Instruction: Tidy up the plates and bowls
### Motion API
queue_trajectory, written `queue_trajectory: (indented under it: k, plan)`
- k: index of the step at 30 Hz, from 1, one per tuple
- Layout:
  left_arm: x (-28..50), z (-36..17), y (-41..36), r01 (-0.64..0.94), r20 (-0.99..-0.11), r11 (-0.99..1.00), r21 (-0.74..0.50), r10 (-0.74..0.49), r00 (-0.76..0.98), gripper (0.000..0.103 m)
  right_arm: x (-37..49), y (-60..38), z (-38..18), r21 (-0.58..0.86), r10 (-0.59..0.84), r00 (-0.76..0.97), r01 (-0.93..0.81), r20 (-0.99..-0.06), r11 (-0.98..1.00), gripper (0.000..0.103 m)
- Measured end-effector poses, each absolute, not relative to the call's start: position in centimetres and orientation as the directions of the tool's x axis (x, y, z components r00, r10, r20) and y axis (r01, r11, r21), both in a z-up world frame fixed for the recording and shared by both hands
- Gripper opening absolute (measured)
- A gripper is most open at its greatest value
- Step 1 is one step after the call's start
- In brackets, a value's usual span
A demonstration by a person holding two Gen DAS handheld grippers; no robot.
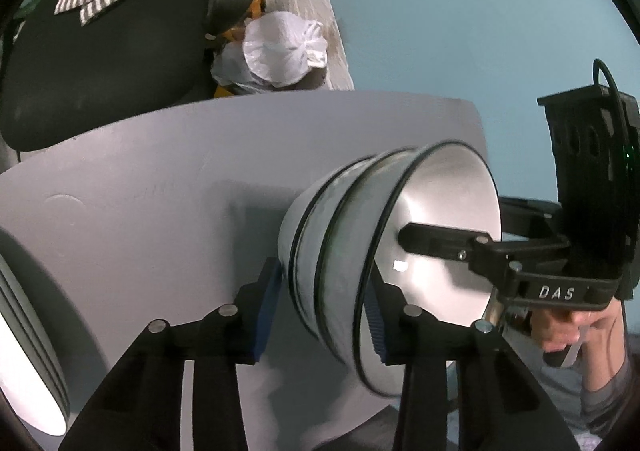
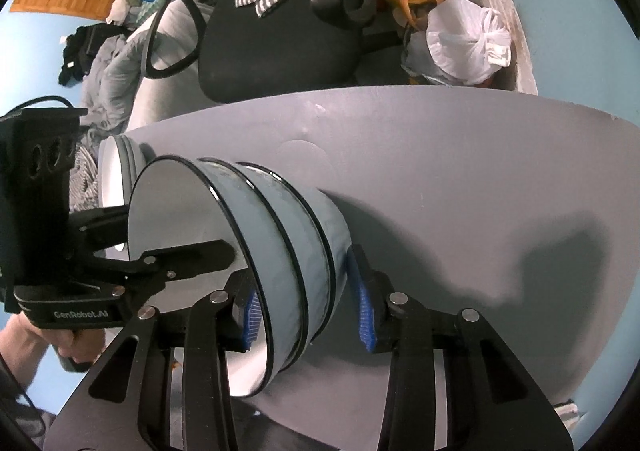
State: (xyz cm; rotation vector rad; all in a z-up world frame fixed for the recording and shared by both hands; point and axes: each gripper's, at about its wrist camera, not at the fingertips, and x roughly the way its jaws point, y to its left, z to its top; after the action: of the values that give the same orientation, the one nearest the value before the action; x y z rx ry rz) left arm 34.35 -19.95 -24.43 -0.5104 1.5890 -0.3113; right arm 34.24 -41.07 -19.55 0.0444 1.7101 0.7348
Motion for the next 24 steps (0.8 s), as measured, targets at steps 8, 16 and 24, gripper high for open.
queue_trajectory:
  k: [8,16,24]
  plan:
    - [33.74,-24.62,-19.56,-0.151,-0.854,0.847,-0.509,-0.519,-0.033,0.034,33.66,-41.27,-19.46,0.467,0.394,-0.262,-0.339,-0.881,0.817,0.04]
    - [33.52,-24.56,-19.39,-0.144,-0.859,0.85,-0.507,-0.513,-0.003,0.034,33.69,-41.83,-19.82,0.475,0.407,-0.257,-0.325,-0.877,0.818,0.047]
    - [33.7,-24.68,-19.06,-0.165,-0.847,0.838,-0.52,-0.53,-0.025,0.034,34.1,-41.94,-20.26,0.521,0.441,-0.305,-0.27,-0.844,0.81,0.038]
